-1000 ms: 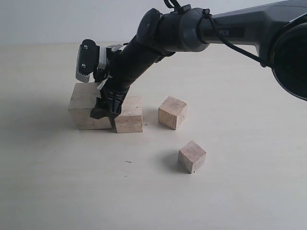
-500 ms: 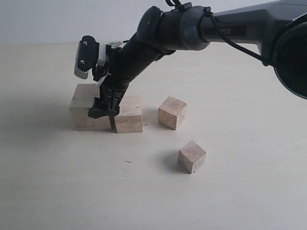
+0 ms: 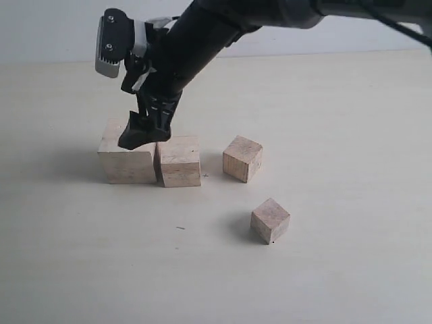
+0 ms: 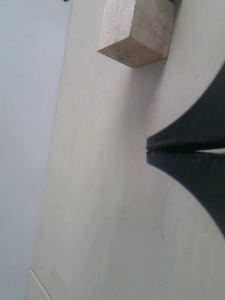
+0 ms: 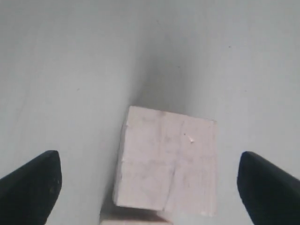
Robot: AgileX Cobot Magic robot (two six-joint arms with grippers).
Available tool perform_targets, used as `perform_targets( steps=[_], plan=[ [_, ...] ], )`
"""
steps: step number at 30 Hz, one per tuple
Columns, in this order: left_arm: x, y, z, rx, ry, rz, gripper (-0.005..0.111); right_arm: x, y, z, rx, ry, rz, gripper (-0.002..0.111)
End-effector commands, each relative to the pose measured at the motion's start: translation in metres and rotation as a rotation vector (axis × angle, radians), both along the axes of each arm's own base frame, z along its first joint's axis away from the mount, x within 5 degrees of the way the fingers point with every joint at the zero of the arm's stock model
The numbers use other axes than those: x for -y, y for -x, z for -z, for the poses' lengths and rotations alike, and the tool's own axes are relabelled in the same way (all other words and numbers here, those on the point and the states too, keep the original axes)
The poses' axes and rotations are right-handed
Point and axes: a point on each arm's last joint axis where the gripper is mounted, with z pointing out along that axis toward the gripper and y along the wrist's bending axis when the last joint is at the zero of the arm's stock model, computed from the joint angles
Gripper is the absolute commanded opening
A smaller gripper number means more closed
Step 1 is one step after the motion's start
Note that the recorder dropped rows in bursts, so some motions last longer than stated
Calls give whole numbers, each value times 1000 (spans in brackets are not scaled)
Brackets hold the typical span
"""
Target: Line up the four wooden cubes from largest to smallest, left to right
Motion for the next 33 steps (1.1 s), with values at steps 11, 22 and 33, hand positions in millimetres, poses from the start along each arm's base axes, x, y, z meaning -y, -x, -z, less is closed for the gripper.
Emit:
perform_targets(
  steps=[11,22,33],
  plan=[
    [0,0,0,9,-2,6,0,31,-1,-16,63,280,84,96],
    [0,0,0,9,-2,6,0,33,-2,34,102,270,108,96],
    [0,0,0,9,-2,6,0,31,4,51,71,241,50,96]
  ],
)
